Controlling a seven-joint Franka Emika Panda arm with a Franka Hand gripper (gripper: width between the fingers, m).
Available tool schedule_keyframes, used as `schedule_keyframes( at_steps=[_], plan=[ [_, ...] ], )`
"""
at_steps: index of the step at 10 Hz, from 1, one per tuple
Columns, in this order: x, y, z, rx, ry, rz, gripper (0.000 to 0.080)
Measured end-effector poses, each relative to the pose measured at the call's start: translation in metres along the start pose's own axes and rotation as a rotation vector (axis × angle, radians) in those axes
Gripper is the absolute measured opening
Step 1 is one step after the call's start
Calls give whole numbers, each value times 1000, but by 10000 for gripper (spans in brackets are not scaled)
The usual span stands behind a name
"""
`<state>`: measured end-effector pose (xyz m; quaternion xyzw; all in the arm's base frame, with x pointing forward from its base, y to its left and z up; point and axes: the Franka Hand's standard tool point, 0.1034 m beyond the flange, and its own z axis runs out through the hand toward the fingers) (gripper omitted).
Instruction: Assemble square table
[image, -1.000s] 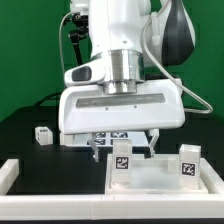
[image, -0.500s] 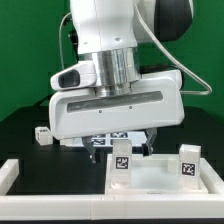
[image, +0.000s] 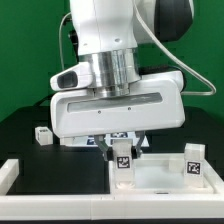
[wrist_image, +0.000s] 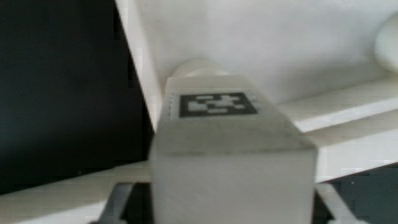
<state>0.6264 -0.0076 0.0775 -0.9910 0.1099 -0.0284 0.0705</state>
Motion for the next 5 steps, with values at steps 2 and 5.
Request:
schedule_keyframes(
  at_steps=[2, 5],
  plan=[
    [0, -1, 1, 3, -2, 134, 285],
    [2, 0, 3, 7, 1, 705, 285]
  ],
)
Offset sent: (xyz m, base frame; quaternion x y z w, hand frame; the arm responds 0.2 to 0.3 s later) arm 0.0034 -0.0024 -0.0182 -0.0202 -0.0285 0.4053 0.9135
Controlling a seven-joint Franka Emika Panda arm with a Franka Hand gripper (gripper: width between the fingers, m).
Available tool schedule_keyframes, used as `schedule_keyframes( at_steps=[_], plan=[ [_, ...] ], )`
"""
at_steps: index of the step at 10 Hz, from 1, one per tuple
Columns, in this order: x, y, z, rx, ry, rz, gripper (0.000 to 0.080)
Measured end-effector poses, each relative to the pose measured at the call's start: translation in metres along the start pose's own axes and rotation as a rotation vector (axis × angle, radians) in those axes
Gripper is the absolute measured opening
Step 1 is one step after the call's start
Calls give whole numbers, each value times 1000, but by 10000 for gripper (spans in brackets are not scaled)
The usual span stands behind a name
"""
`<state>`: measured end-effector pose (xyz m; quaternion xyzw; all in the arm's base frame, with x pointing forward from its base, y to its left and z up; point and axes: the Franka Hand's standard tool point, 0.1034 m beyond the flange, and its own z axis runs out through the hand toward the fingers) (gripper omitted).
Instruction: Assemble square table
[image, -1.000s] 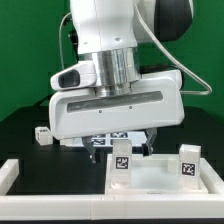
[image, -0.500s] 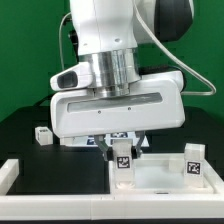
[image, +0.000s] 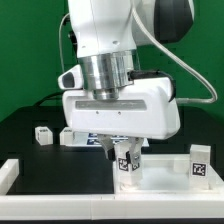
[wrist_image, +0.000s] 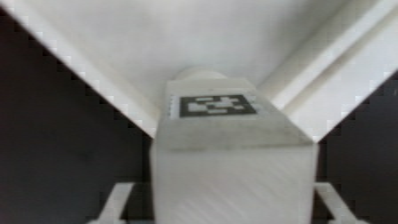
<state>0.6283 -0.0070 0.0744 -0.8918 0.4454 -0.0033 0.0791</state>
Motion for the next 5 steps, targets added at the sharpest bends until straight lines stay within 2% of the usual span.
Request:
schedule_keyframes(
  at_steps=[2, 3, 4, 5],
  plan=[
    [0, 1, 1, 2, -9, 331, 287],
    [2, 4, 1, 17, -26, 487, 287],
    [1, 4, 1, 12, -22, 524, 287],
    [-3, 2, 1, -10, 3, 421, 288]
  ],
)
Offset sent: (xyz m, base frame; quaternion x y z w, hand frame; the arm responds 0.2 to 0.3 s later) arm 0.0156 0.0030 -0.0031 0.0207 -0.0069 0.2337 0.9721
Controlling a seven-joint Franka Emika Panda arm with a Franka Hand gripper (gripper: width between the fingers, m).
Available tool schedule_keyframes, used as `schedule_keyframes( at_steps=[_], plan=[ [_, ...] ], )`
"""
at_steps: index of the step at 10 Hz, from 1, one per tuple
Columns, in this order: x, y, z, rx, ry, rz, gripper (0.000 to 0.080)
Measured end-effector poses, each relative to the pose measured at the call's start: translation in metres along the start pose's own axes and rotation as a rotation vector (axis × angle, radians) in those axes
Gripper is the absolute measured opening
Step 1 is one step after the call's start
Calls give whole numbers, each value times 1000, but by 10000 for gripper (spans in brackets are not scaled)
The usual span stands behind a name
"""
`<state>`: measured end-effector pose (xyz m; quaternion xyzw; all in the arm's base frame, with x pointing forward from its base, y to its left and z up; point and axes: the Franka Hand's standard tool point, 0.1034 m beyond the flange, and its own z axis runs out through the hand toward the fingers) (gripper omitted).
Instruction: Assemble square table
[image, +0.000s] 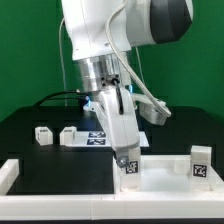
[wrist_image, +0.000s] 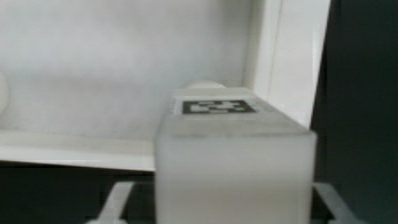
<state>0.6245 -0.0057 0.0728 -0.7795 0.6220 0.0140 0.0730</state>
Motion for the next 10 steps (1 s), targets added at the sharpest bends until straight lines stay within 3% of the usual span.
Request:
schedule_keyframes(
  at_steps=[1, 3, 6, 8, 10],
  plan=[
    [-15, 1, 3, -29, 38, -224, 288],
    [-21, -4, 0, -42, 37, -674, 603],
    [-20, -4, 1, -43, 32, -882, 647],
    [-11, -7, 1, -33, 71, -1197, 649],
    [-12, -5, 3, -25, 80, -1173, 649]
  ],
)
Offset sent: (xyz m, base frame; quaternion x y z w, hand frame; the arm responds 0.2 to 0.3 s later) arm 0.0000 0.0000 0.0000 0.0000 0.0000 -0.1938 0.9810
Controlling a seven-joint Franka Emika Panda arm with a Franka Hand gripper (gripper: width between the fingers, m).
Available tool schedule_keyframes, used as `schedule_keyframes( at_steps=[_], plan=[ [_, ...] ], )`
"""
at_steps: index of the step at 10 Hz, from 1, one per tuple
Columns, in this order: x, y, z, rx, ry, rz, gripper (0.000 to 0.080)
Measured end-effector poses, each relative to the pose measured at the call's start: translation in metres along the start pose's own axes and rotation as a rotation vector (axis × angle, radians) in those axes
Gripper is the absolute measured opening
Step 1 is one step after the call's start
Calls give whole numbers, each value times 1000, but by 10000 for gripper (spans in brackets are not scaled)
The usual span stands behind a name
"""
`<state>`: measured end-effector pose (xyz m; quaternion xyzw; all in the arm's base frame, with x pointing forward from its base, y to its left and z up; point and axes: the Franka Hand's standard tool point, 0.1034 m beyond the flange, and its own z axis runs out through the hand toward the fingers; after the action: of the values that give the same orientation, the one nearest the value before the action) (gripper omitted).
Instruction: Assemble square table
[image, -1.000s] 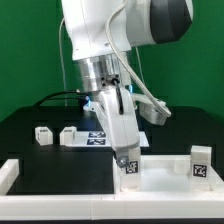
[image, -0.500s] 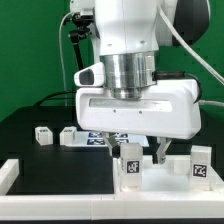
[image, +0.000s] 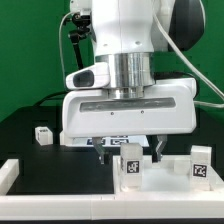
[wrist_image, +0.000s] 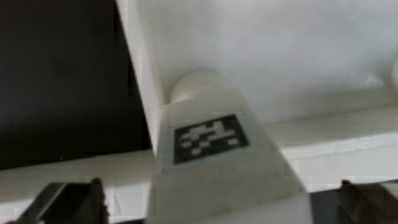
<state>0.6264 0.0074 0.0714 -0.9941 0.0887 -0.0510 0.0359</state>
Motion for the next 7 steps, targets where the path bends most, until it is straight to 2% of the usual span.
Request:
schedule_keyframes(
  at_steps=[1, 2, 3, 4, 7],
  plan=[
    [0, 0, 0, 0, 0, -1, 556],
    [0, 0, 1, 2, -1, 30, 421],
    [0, -1, 1, 7, -1, 116, 421],
    [0, -1, 1, 7, -1, 168, 290],
    [1, 1, 0, 6, -16, 547, 291]
  ],
)
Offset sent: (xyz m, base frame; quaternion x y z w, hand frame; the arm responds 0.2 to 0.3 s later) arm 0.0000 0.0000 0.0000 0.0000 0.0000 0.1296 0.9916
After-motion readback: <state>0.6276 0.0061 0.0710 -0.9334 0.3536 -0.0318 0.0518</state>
